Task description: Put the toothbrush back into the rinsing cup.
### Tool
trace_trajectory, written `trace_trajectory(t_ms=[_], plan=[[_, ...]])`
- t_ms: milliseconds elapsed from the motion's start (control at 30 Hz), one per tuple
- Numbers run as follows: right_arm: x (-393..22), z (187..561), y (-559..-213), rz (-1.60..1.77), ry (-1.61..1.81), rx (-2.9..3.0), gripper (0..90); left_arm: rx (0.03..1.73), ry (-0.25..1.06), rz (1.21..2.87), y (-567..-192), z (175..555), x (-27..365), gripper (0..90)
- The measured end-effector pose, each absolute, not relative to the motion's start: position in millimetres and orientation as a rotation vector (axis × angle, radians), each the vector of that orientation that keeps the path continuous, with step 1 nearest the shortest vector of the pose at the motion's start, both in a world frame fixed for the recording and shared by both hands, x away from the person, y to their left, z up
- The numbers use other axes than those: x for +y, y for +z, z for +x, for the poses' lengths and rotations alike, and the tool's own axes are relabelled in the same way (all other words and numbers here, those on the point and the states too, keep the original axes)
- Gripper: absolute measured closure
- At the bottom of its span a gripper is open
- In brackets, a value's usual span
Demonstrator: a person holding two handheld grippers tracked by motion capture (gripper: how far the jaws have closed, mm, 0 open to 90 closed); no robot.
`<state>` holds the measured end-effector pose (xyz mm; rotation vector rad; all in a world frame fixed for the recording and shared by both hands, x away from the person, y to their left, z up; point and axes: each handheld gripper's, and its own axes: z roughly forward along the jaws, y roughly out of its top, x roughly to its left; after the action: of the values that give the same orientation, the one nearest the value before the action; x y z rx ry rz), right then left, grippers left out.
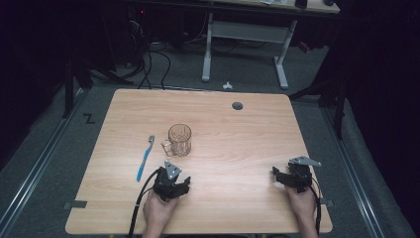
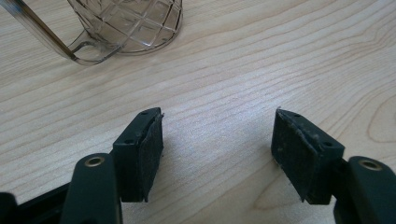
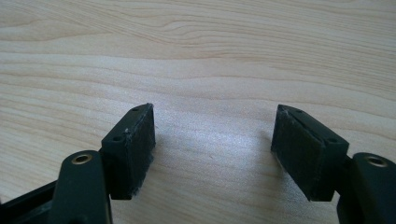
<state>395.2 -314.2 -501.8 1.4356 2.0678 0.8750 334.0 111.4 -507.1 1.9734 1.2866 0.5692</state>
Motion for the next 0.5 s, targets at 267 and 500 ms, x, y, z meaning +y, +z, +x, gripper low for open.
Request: trace_trajectory(t_ms=[267, 500], plan=[[-314.2, 395.2, -501.8, 1.436, 0.876, 2.068, 30.5, 1.287, 0.564, 1.972, -507.0, 334.1, 111.7, 34.4], [-314.2, 395.2, -501.8, 1.436, 0.875, 2.067, 30.5, 1.284, 0.547, 1.965, -507.0, 334.6, 112.8, 32.8]])
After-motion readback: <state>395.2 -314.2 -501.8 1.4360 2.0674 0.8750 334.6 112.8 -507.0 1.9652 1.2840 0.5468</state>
